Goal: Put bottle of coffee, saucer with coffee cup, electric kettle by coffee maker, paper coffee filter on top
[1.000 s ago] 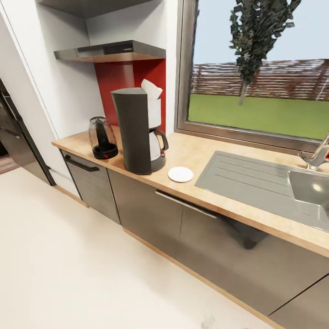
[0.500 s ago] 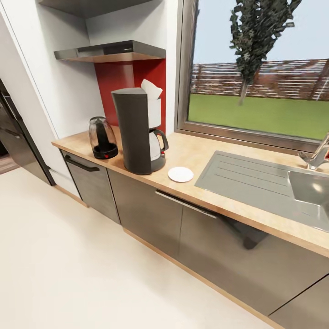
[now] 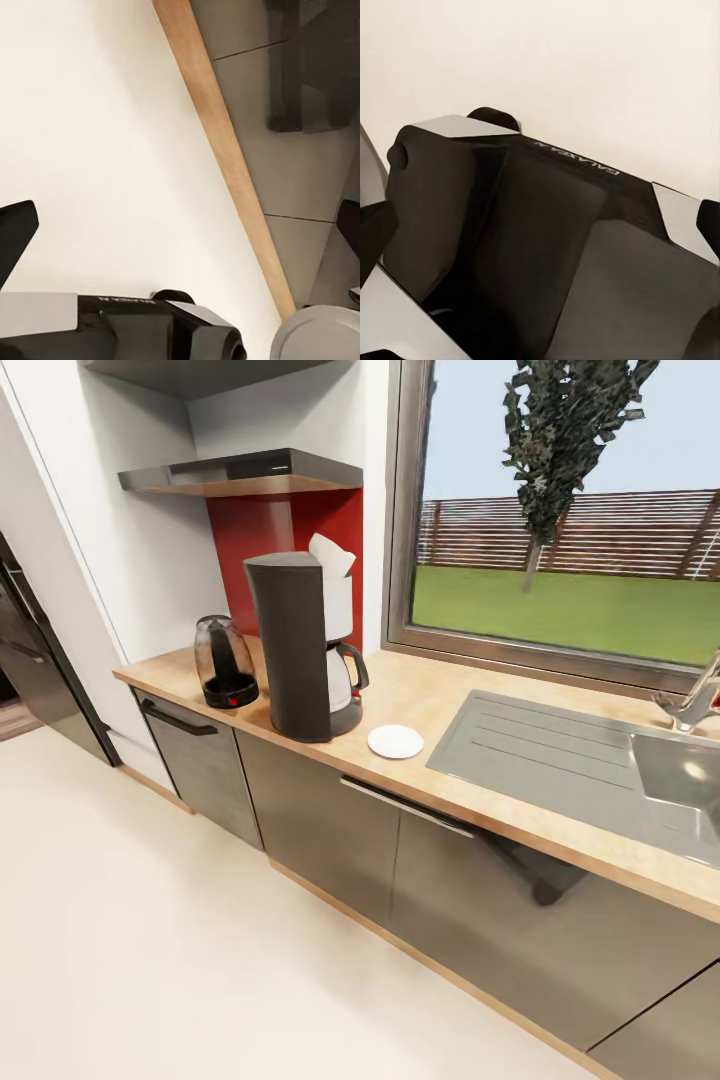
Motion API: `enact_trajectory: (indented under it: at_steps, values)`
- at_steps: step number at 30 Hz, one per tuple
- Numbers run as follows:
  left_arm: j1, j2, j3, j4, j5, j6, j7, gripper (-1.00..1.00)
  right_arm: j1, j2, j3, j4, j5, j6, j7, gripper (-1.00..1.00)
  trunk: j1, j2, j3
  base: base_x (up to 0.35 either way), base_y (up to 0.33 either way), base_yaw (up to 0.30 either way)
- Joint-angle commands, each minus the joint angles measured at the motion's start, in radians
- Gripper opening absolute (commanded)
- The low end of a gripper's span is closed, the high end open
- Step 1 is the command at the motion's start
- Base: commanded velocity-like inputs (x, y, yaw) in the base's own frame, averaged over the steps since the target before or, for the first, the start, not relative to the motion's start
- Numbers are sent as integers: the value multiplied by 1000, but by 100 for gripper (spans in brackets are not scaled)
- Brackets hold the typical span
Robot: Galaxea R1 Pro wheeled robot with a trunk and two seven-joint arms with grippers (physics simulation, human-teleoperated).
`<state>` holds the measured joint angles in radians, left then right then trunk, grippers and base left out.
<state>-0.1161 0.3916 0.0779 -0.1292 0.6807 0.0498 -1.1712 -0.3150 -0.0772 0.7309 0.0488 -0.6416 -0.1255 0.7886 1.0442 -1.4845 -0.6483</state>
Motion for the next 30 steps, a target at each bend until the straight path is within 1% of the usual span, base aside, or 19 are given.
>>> enact_trajectory:
  at_steps: [1,14,30]
  values:
    - [-1,0,8,0,-6,5,-4,100,-1,0,8,3,-5,-9,4,100,0,0,-1,0,0,0]
    - [-1,0,8,0,-6,4,-1,100,-1,2,8,3,-6,-2,8,100,0,0,-1,0,0,-10]
    - [-1,0,8,0,-6,4,1,100,-1,1,8,3,-6,-1,7,100,0,0,-1,-6,-14,-234]
